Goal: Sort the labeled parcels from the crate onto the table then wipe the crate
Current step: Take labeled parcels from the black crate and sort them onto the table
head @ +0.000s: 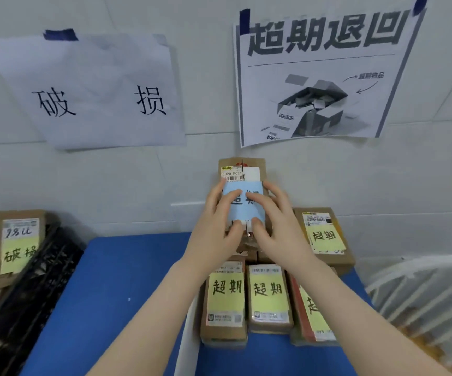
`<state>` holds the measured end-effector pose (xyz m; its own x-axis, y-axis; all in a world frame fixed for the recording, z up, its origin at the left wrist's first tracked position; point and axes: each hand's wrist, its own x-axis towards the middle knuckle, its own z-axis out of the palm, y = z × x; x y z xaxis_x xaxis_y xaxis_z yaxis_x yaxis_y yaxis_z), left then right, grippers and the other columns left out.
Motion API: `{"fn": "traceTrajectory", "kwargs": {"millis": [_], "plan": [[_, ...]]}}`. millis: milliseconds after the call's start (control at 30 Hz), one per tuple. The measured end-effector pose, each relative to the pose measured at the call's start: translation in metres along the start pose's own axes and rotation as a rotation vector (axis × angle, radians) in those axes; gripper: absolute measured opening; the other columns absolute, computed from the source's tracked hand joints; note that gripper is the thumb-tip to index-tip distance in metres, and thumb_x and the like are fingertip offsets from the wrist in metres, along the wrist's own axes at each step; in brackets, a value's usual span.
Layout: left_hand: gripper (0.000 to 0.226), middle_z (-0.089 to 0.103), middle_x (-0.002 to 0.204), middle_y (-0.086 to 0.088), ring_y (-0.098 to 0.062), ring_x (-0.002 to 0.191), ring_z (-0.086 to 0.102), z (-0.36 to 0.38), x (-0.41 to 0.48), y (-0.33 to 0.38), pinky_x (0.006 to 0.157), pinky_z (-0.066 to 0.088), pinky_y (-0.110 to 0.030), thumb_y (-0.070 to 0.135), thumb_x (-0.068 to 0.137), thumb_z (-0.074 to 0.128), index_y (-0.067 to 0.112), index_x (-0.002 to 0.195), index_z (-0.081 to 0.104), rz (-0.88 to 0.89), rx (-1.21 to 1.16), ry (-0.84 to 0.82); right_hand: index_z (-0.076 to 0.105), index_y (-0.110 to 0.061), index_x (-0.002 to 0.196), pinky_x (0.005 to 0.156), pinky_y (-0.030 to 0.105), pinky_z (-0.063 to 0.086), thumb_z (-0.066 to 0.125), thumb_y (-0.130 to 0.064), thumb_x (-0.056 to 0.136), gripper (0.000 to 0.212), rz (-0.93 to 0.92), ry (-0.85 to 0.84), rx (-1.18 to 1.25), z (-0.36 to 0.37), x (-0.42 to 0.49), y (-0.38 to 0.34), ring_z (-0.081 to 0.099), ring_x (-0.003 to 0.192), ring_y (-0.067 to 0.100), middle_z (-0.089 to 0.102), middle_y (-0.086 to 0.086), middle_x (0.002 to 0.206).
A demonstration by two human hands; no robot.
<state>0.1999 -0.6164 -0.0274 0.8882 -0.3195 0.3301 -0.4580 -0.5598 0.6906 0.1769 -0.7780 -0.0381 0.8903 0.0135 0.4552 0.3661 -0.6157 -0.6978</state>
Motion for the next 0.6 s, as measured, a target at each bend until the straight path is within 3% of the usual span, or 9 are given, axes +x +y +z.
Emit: {"fn": "traceTrajectory", "kwargs": {"millis": [133,233,367,467,600], "plan": [[0.058,0.004,0.152,0.031,0.010,0.110,0.044,0.009,0.006,-0.029,0.076,0.055,-0.032,0.041,0.080,0.038,0.039,0.138,0.034,-0.074,0.049,-0.041,0.050,-0.027,0.133,0.092,0.034,0.052,0.053,-0.017,0.091,0.044,0.045,-0.042,0.030,0.026,0.006,0.023,0.038,0.124,-0.002,0.022,-0.012,0.149],[0.060,0.006,0.153,0.030,0.019,0.107,0.041,0.013,0.008,-0.039,0.073,0.055,-0.028,0.043,0.079,0.036,0.038,0.138,0.035,-0.086,0.052,-0.045,0.051,-0.028,0.132,0.091,0.032,0.053,0.053,-0.020,0.091,0.042,0.031,-0.020,0.022,0.034,0.007,0.030,0.040,0.123,0.003,0.025,-0.011,0.148],[0.056,0.011,0.151,0.028,0.001,0.099,0.054,0.012,0.010,-0.036,0.067,0.054,-0.032,0.037,0.079,0.038,0.040,0.135,0.037,-0.113,0.066,-0.055,0.051,-0.027,0.132,0.090,0.034,0.054,0.051,-0.020,0.091,0.042,0.077,-0.052,0.074,0.033,0.007,0.032,0.042,0.123,0.005,0.025,-0.015,0.146],[0.054,0.013,0.149,0.030,0.001,0.098,0.054,0.011,0.011,-0.034,0.068,0.055,-0.034,0.035,0.080,0.038,0.040,0.134,0.036,-0.107,0.065,-0.071,0.050,-0.026,0.133,0.089,0.030,0.054,0.052,-0.017,0.092,0.041,0.107,-0.069,0.099,0.031,0.005,0.033,0.042,0.122,0.002,0.024,-0.020,0.143],[0.053,0.013,0.147,0.033,0.007,0.084,0.053,0.012,0.011,-0.038,0.065,0.052,-0.028,0.040,0.081,0.036,0.044,0.133,0.033,-0.137,0.087,-0.098,0.049,-0.029,0.134,0.085,0.014,0.050,0.049,-0.020,0.094,0.041,0.147,-0.099,0.064,0.033,0.007,0.035,0.037,0.116,-0.014,0.024,-0.019,0.145]]}}
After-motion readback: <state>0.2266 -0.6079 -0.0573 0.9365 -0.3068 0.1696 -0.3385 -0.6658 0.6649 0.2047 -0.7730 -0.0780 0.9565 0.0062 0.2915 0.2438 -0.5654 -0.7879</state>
